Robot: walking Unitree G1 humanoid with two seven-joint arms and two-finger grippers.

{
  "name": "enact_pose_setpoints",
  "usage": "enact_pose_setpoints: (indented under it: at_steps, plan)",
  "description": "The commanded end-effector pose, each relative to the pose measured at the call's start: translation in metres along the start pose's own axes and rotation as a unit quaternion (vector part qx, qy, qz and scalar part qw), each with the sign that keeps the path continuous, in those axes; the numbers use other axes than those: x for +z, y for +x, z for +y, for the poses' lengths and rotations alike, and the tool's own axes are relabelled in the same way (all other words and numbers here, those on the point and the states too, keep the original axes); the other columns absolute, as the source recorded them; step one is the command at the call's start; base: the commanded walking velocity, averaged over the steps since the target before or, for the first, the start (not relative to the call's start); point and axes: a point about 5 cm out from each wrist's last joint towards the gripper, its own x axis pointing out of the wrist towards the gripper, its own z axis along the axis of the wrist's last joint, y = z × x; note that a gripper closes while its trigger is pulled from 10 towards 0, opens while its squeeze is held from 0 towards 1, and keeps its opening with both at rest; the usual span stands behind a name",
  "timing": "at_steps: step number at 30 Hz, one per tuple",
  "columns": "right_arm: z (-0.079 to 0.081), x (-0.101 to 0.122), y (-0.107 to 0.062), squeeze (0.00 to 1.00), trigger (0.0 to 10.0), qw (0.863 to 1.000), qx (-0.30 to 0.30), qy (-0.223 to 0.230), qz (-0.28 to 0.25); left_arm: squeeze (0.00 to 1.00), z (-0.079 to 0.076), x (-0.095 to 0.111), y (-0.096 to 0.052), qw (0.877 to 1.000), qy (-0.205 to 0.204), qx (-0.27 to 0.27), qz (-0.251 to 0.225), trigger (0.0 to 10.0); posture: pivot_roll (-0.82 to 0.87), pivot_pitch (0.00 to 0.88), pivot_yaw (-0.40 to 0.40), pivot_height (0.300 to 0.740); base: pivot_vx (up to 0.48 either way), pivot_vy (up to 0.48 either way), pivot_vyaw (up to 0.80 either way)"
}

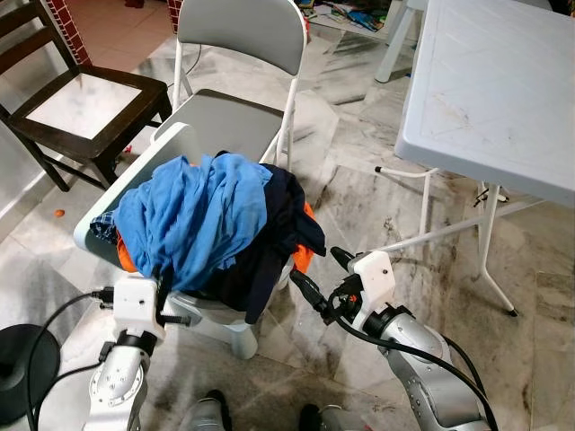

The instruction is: Hang hanger

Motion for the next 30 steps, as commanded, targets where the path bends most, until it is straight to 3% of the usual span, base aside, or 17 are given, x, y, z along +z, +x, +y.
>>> enact_pose_setpoints:
  at_steps: [1, 2, 8, 9, 10, 15, 22, 30]
  plan:
    - [0.000, -0.005, -0.002, 0.00, 10.0, 1.000, 0.000, 0.001, 0.011, 0.00, -0.001, -0.010, -0.007, 1.000, 0.006, -0.008, 0.028, 0.0, 0.05, 0.210, -0.058, 0.740, 0.000, 0.000, 0.00]
    - [-0.001, -0.005, -0.002, 0.00, 10.0, 1.000, -0.001, 0.000, 0.012, 0.00, 0.001, -0.022, -0.011, 0.998, 0.007, -0.007, 0.063, 0.0, 0.04, 0.207, -0.056, 0.740, 0.000, 0.000, 0.00]
    - [-0.002, -0.005, -0.003, 0.00, 10.0, 1.000, -0.003, -0.002, 0.012, 0.00, 0.002, -0.029, -0.013, 0.997, 0.011, -0.007, 0.080, 0.0, 0.03, 0.206, -0.057, 0.740, 0.000, 0.000, 0.00]
    - [-0.002, -0.005, -0.003, 0.00, 10.0, 1.000, -0.004, -0.003, 0.013, 1.00, 0.001, -0.027, -0.011, 0.998, 0.016, -0.010, 0.064, 10.0, 0.03, 0.205, -0.058, 0.740, 0.000, 0.000, 0.00]
    - [-0.002, -0.005, -0.003, 0.00, 10.0, 1.000, -0.004, -0.003, 0.013, 1.00, 0.001, -0.027, -0.011, 0.998, 0.016, -0.010, 0.064, 10.0, 0.03, 0.205, -0.058, 0.740, 0.000, 0.000, 0.00]
    - [-0.003, -0.006, -0.004, 0.00, 10.0, 1.000, -0.002, -0.007, 0.016, 1.00, -0.007, 0.006, 0.011, 0.997, 0.060, -0.030, -0.044, 10.0, 0.03, 0.199, -0.065, 0.740, 0.000, 0.000, 0.00]
    - [-0.004, -0.006, -0.004, 0.00, 10.0, 1.000, -0.001, -0.010, 0.016, 1.00, -0.018, 0.047, 0.016, 0.987, 0.074, -0.063, -0.127, 10.0, 0.03, 0.197, -0.066, 0.740, 0.000, 0.000, 0.00]
    - [-0.003, -0.007, -0.002, 0.00, 10.0, 1.000, 0.002, -0.011, 0.017, 1.00, -0.023, 0.114, 0.022, 0.962, 0.090, -0.044, -0.253, 10.0, 0.04, 0.192, -0.064, 0.740, 0.000, 0.000, 0.00]
